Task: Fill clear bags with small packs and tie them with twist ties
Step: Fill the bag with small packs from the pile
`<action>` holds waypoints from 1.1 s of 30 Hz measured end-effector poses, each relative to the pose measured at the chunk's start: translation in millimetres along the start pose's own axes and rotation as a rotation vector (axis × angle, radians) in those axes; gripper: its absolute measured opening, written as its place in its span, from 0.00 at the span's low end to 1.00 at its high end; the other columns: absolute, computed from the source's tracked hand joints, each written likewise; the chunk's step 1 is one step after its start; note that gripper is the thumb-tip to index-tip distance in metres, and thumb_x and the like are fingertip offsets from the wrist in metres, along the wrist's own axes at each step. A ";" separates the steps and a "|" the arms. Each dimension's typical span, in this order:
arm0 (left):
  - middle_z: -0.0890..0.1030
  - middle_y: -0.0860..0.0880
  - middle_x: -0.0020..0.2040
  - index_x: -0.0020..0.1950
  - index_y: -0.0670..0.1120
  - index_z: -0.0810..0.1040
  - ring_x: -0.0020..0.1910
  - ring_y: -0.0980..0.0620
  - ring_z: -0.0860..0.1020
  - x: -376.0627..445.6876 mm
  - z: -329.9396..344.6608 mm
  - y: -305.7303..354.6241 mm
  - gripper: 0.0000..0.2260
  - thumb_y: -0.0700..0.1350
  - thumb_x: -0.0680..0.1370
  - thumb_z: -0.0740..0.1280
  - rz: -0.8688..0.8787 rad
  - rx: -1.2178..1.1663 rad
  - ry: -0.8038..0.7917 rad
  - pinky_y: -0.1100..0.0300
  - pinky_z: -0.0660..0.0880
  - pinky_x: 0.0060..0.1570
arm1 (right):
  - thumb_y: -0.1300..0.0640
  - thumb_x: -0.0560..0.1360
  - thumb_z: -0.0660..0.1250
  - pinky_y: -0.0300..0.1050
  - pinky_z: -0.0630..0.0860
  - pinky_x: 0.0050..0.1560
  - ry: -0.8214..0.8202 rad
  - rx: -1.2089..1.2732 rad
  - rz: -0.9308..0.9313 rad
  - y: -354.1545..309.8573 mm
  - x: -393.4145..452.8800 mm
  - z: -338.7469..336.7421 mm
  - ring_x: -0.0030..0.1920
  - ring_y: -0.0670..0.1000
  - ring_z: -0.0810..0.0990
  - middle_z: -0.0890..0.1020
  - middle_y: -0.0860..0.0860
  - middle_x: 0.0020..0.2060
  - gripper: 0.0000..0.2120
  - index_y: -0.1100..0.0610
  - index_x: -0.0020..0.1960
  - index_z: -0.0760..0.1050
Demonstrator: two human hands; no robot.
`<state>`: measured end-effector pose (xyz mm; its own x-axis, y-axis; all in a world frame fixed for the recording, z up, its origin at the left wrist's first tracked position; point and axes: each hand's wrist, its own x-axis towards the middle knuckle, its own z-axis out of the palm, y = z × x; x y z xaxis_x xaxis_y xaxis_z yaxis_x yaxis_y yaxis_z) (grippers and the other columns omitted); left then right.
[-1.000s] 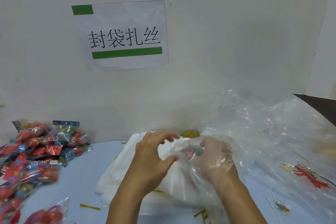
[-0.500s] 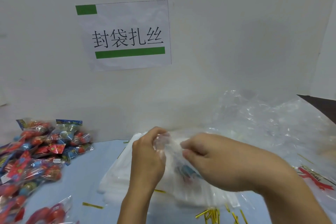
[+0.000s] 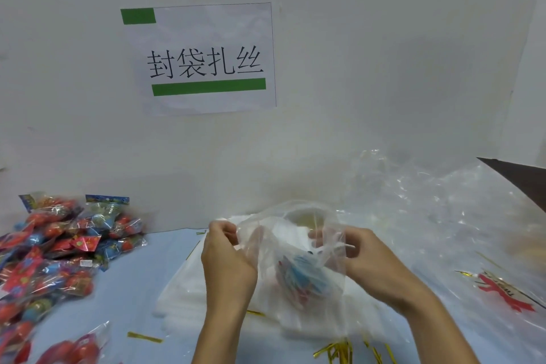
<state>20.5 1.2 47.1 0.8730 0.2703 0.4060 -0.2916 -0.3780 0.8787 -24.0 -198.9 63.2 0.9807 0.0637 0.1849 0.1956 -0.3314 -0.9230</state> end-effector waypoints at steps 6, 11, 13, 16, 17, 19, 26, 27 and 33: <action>0.78 0.49 0.32 0.39 0.44 0.78 0.32 0.54 0.73 -0.1 -0.7 -10.3 0.12 0.48 0.79 0.69 -0.016 -0.030 -0.094 0.67 0.66 0.30 | 0.59 0.74 0.74 0.30 0.78 0.48 -0.044 -0.024 0.029 2.9 3.4 8.6 0.51 0.38 0.83 0.85 0.37 0.51 0.11 0.48 0.55 0.83; 0.80 0.62 0.32 0.43 0.50 0.80 0.33 0.64 0.76 -0.6 0.8 -6.0 0.10 0.47 0.82 0.63 0.011 -0.034 -0.164 0.72 0.68 0.31 | 0.66 0.73 0.73 0.48 0.81 0.45 0.037 -0.108 0.055 10.5 7.8 17.2 0.44 0.52 0.85 0.86 0.48 0.42 0.08 0.53 0.41 0.85; 0.83 0.57 0.38 0.46 0.51 0.81 0.39 0.61 0.79 0.1 0.0 -5.7 0.10 0.48 0.82 0.62 -0.003 0.000 -0.191 0.71 0.69 0.34 | 0.68 0.75 0.69 0.50 0.80 0.43 0.173 -0.110 0.052 17.9 13.1 22.3 0.42 0.55 0.84 0.86 0.52 0.37 0.13 0.55 0.37 0.84; 0.84 0.54 0.37 0.43 0.51 0.82 0.37 0.59 0.81 11.3 -10.5 3.9 0.09 0.47 0.82 0.65 0.025 -0.108 -0.040 0.67 0.71 0.34 | 0.64 0.75 0.70 0.39 0.72 0.38 0.447 0.042 -0.026 18.3 20.7 16.7 0.36 0.56 0.81 0.83 0.54 0.33 0.10 0.56 0.36 0.83; 0.84 0.54 0.36 0.43 0.52 0.82 0.36 0.59 0.80 15.8 -15.0 7.0 0.08 0.47 0.81 0.66 0.039 -0.147 0.014 0.68 0.71 0.34 | 0.61 0.75 0.72 0.34 0.70 0.35 0.490 0.075 -0.056 17.4 22.1 14.7 0.31 0.48 0.78 0.82 0.49 0.29 0.12 0.53 0.34 0.83; 0.84 0.53 0.38 0.43 0.51 0.82 0.37 0.55 0.80 20.9 -21.0 8.5 0.06 0.44 0.80 0.68 0.036 -0.141 0.023 0.66 0.71 0.34 | 0.60 0.76 0.72 0.32 0.69 0.33 0.474 0.058 -0.052 18.7 24.0 16.6 0.28 0.39 0.74 0.80 0.42 0.26 0.17 0.48 0.30 0.81; 0.84 0.49 0.37 0.44 0.46 0.83 0.35 0.48 0.82 20.5 -21.7 17.4 0.06 0.41 0.79 0.69 0.051 -0.220 0.024 0.55 0.80 0.35 | 0.63 0.79 0.67 0.36 0.75 0.30 0.435 0.248 0.084 21.6 24.4 32.6 0.30 0.46 0.83 0.85 0.51 0.35 0.09 0.60 0.43 0.83; 0.84 0.49 0.36 0.44 0.45 0.83 0.34 0.48 0.82 19.3 -20.3 19.0 0.06 0.39 0.79 0.69 0.032 -0.246 0.013 0.57 0.79 0.33 | 0.62 0.80 0.68 0.36 0.76 0.31 0.407 0.256 0.122 23.1 24.0 35.2 0.31 0.47 0.84 0.85 0.55 0.38 0.08 0.61 0.44 0.83; 0.84 0.48 0.38 0.44 0.47 0.81 0.37 0.49 0.83 14.7 -14.9 19.2 0.06 0.41 0.80 0.68 0.002 -0.308 -0.020 0.58 0.80 0.35 | 0.61 0.79 0.67 0.38 0.75 0.42 0.496 0.114 0.089 13.4 21.5 14.2 0.42 0.45 0.83 0.87 0.49 0.42 0.08 0.52 0.46 0.84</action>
<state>21.9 11.1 73.6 0.8790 0.2512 0.4053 -0.3954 -0.0913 0.9140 -0.3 -188.6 50.1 0.8799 -0.4231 0.2162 0.1376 -0.2086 -0.9683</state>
